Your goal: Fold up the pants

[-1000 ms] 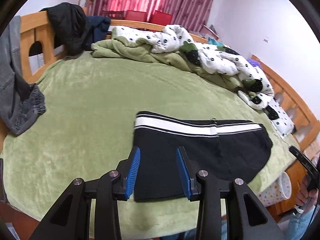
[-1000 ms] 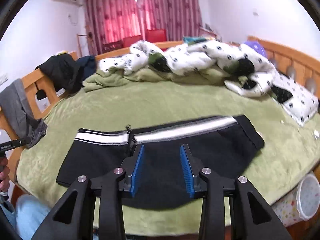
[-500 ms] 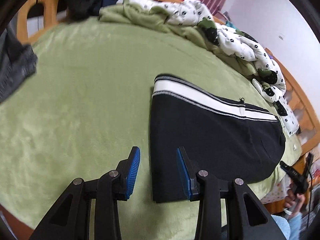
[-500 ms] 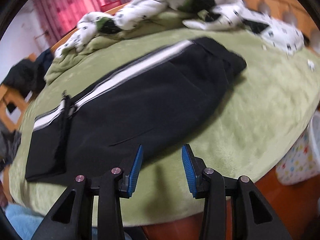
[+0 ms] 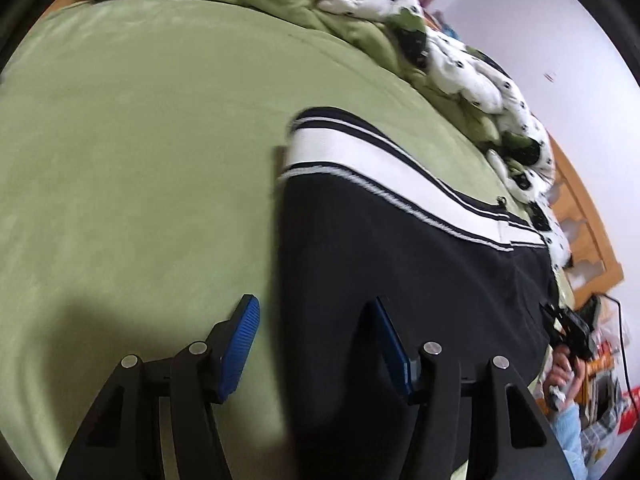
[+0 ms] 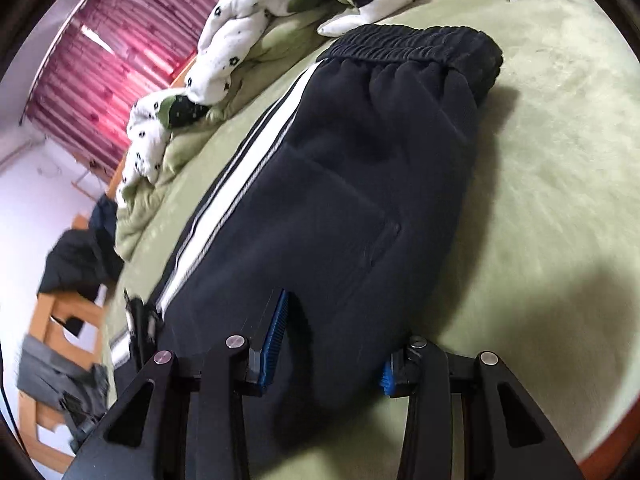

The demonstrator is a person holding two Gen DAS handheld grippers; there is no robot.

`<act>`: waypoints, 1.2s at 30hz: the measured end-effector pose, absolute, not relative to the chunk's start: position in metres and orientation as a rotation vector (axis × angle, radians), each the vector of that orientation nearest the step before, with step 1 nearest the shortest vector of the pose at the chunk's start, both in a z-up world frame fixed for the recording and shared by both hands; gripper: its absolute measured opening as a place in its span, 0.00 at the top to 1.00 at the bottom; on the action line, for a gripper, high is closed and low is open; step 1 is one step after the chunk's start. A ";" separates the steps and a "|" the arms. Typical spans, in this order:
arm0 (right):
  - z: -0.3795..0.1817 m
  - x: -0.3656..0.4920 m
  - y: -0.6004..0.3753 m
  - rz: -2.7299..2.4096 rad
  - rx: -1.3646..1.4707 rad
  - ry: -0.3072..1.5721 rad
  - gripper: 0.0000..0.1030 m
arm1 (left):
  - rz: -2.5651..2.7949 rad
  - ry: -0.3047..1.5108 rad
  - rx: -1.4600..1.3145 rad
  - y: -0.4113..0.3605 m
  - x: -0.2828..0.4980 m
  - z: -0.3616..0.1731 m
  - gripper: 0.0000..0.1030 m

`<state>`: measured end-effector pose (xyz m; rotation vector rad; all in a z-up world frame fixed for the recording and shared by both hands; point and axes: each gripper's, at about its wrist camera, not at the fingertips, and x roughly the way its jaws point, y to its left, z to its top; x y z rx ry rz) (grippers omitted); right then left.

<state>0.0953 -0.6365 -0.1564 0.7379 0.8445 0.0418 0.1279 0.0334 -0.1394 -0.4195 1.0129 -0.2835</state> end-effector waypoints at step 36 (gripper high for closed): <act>-0.095 0.151 -0.385 0.361 0.181 0.933 0.83 | 0.273 1.034 -0.253 0.199 0.102 -0.092 0.68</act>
